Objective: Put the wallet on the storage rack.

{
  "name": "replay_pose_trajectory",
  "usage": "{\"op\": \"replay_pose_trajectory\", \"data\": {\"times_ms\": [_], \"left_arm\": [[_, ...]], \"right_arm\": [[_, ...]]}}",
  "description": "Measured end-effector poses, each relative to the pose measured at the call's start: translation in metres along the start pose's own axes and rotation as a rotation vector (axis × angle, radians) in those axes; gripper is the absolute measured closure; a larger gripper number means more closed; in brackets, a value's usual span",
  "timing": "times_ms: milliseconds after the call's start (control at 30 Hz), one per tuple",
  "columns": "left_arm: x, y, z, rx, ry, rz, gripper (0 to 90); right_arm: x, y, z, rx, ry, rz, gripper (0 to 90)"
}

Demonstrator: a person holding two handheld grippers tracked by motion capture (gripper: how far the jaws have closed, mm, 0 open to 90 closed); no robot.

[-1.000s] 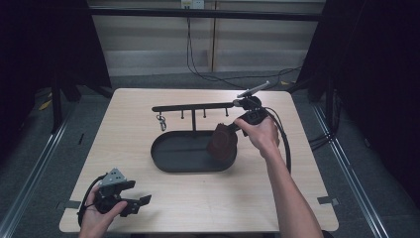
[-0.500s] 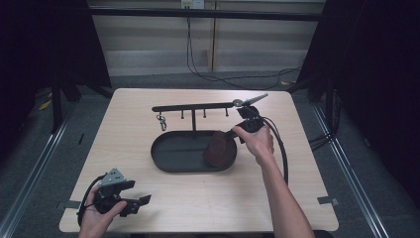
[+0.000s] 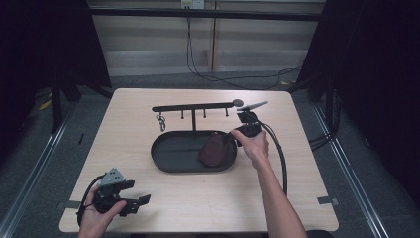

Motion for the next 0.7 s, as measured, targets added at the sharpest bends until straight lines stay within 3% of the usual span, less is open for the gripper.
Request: {"op": "replay_pose_trajectory", "data": {"times_ms": [100, 200, 333, 367, 400, 600, 700], "left_arm": [[-0.001, -0.001, 0.000, -0.004, 0.004, -0.002, 18.7], [-0.001, -0.001, 0.000, -0.002, 0.000, -0.003, 18.7], [0.000, -0.001, 0.000, 0.002, 0.000, -0.001, 18.7], [0.000, -0.001, 0.000, 0.001, 0.001, -0.001, 18.7], [0.000, 0.000, 0.000, 0.001, 0.002, 0.000, 18.7], [0.000, -0.001, 0.000, 0.004, -0.006, 0.002, 18.7], [0.000, 0.000, 0.000, 0.002, -0.004, 0.005, 18.8]], "right_arm": [[0.003, 0.003, 0.003, 0.010, 0.002, -0.006, 74.6], [0.006, 0.006, 0.005, -0.019, -0.005, 0.032, 75.3], [0.009, 0.009, 0.007, -0.014, -0.013, 0.035, 76.1], [0.010, 0.013, 0.009, -0.025, -0.008, 0.052, 86.9], [0.011, 0.015, 0.010, -0.018, -0.007, 0.053, 88.2], [0.010, 0.015, 0.011, -0.026, 0.008, 0.048, 81.8], [0.009, 0.015, 0.010, -0.036, 0.028, 0.056, 72.4]]}}
Point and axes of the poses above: each handheld gripper's, and its own axes: x roughly forward along the jaws, z roughly out of its underside, y roughly to its right, the point moved 7 cm from there along x, roughly forward along the jaws, and after that the axes turned 6 degrees about z, right-handed, at the moved point
